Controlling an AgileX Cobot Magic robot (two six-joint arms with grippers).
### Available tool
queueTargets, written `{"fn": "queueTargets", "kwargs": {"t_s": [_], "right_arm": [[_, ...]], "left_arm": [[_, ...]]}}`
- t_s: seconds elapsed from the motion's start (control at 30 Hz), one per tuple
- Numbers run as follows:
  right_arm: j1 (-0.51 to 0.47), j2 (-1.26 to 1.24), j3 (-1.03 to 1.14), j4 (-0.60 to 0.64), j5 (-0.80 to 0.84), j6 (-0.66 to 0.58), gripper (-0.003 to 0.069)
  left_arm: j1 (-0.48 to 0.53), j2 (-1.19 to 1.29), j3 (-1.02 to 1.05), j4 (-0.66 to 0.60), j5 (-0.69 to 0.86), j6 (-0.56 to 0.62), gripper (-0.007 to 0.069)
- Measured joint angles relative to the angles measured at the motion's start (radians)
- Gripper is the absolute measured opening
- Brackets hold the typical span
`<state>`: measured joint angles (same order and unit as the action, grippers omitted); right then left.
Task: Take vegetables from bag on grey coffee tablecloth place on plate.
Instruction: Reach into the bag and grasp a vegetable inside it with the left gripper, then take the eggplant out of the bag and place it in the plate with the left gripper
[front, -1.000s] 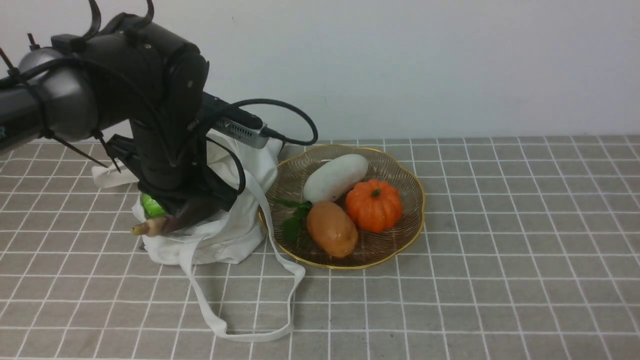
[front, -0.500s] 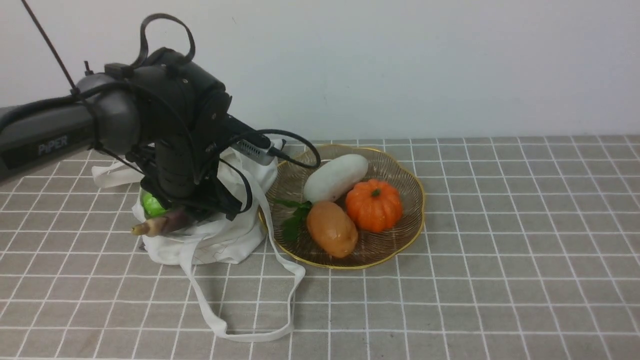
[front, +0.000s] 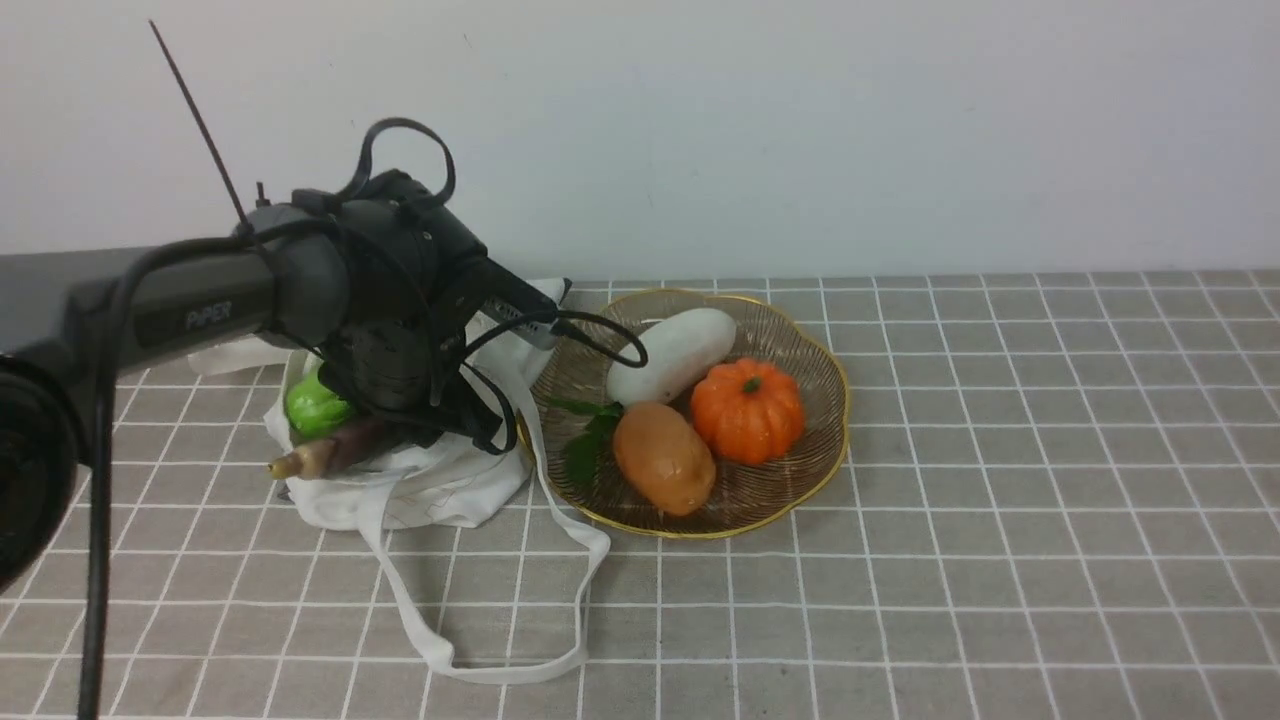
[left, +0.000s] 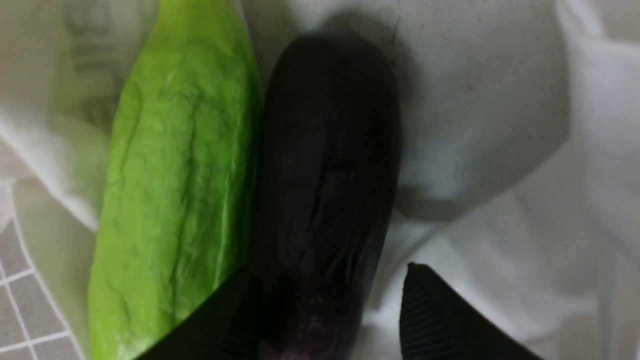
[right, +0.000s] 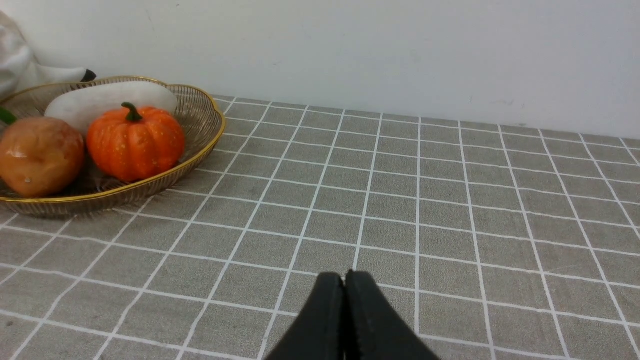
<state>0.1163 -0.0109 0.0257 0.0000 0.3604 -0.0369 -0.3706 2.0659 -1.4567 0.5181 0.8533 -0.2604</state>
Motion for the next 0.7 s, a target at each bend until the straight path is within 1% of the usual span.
{"fn": "queueTargets", "kwargs": {"t_s": [0.13,0.17,0.23,0.33,0.5,0.7], "right_arm": [[0.0,0.0,0.0,0.0,0.0,0.0,-0.0015],[0.0,0.0,0.0,0.0,0.0,0.0,-0.0015],[0.0,0.0,0.0,0.0,0.0,0.0,-0.0015],[0.0,0.0,0.0,0.0,0.0,0.0,-0.0015],[0.0,0.0,0.0,0.0,0.0,0.0,-0.0015],[0.0,0.0,0.0,0.0,0.0,0.0,-0.0015]], "left_arm": [[0.0,0.034,-0.001,0.077,-0.018,-0.069,0.0229],[0.0,0.038,-0.001,0.088,-0.018,-0.09,0.0224],[-0.001,0.044,-0.001,0.109,-0.018,-0.129,0.0225],[-0.002,0.049,-0.001,0.119,-0.019,-0.154,0.0225],[-0.022,0.031,-0.001,0.114,0.0,-0.139,0.0225],[-0.092,-0.128,-0.001,-0.016,0.07,-0.125,0.0225]]}}
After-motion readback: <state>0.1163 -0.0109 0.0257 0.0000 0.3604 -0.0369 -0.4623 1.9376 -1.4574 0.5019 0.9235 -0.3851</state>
